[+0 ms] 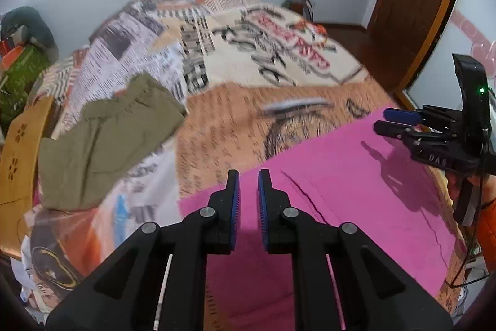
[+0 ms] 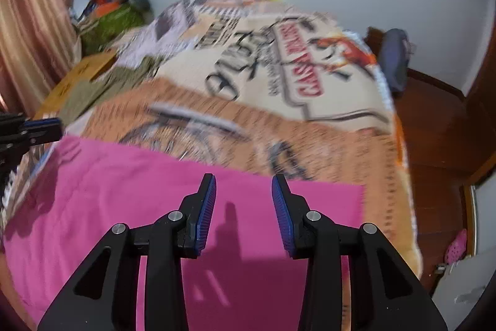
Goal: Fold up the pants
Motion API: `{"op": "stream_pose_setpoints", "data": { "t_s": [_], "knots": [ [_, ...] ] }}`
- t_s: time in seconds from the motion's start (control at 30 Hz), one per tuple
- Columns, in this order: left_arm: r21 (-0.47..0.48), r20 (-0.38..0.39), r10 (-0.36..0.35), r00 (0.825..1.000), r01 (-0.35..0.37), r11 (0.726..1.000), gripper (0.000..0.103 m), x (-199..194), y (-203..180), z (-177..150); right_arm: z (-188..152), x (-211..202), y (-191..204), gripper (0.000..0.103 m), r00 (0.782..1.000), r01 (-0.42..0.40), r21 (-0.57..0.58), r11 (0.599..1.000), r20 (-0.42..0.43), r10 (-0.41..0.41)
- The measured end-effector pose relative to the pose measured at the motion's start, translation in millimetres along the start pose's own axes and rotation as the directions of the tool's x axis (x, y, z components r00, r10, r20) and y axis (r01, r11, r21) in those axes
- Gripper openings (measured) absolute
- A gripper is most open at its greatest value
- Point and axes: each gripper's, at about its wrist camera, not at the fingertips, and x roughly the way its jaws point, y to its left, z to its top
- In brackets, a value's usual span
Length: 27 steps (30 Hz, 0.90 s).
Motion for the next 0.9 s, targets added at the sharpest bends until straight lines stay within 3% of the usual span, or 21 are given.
{"op": "stream_pose_setpoints", "data": {
  "t_s": [0.13,0.23,0.37,0.57,0.9],
  "knots": [
    [-0.025,-0.078,-0.018,0.997,0.016,1.000,0.012,26.7,5.2,-11.1,-12.0,31.2,-5.3,0.034,0.996,-0.020,-0.003,1.000,-0.085,0.020],
    [-0.020,-0.061,-0.028,0.998,0.027,0.999,0.012,24.7,8.7,-15.2,-14.0,27.6,-15.8,0.034,0.997,-0.019,0.020,1.000,-0.077,0.020],
    [0.007,-0.058,0.056,0.997,-0.055,0.998,0.013,21.1,12.4,-19.6,-18.5,20.6,-29.6,0.034,0.996,0.017,0.052,0.999,-0.087,-0.012],
    [-0.048,-0.031,0.053,0.998,-0.055,0.997,0.014,-6.8,29.4,-27.2,-27.1,-12.1,-37.3,0.035,0.994,0.065,0.089,0.994,-0.088,-0.058],
    [-0.079,0.084,0.052,0.995,-0.045,0.996,0.014,-85.5,23.8,-28.8,-15.0,-112.1,6.5,0.035,0.993,0.041,0.036,0.998,0.113,-0.045]
  ]
}}
